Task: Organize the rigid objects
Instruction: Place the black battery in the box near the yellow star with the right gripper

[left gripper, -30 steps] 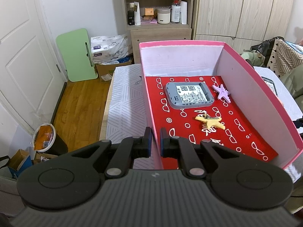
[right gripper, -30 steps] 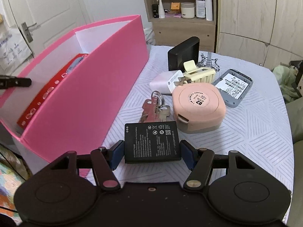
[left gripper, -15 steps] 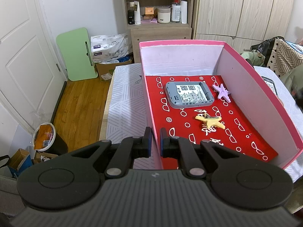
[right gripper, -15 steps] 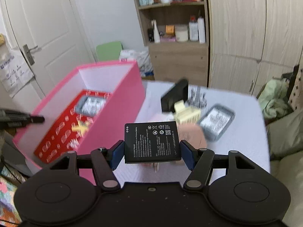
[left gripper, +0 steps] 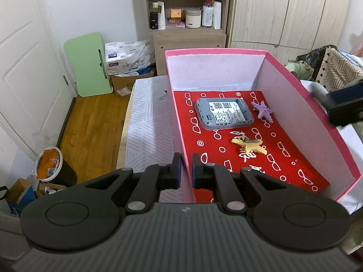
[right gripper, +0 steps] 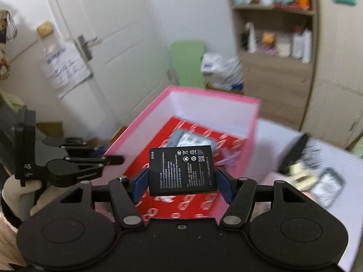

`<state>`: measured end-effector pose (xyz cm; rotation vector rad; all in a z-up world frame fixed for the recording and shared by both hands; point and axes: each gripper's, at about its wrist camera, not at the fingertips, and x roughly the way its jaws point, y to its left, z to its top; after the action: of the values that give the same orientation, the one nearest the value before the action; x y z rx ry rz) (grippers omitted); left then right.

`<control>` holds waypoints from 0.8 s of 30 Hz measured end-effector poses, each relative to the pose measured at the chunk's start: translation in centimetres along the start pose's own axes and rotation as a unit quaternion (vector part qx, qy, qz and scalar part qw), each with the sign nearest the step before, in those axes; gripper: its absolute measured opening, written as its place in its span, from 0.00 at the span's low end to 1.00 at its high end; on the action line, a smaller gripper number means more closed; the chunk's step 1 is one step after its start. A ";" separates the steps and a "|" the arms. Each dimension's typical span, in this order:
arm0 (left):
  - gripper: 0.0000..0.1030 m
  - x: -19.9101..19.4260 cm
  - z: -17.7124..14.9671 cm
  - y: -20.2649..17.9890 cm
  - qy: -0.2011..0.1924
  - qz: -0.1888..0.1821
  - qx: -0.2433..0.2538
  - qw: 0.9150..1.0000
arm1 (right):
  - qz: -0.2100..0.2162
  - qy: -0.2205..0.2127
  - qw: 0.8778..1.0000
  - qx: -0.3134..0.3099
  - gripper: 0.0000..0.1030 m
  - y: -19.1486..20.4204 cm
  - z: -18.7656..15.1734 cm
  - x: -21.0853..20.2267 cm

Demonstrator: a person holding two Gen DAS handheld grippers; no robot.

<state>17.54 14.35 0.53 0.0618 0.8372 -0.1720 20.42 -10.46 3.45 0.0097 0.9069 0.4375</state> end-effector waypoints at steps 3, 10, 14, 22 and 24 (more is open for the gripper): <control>0.08 -0.1 -0.1 0.1 -0.003 -0.005 -0.004 1.000 | 0.004 0.030 1.000 0.003 0.66 0.6 0.9 2.9; 0.09 0.0 -0.1 0.5 -0.008 -0.016 -0.016 1.000 | 0.053 0.095 0.994 0.020 0.35 1.3 2.2 9.0; 0.09 0.0 -0.2 0.6 -0.010 -0.020 -0.015 1.000 | 0.051 0.112 0.992 0.035 0.33 1.1 1.5 10.3; 0.09 0.1 0.0 0.3 -0.002 -0.013 0.004 1.000 | 0.036 0.037 0.998 0.033 0.35 -0.1 0.2 2.5; 0.09 0.1 0.1 0.2 0.001 -0.011 0.007 1.000 | 0.016 0.010 0.999 0.026 0.35 -0.4 -0.7 -0.5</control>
<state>17.71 14.48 0.55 0.0663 0.8382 -0.1978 19.74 -11.15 3.34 0.0683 0.9381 0.4448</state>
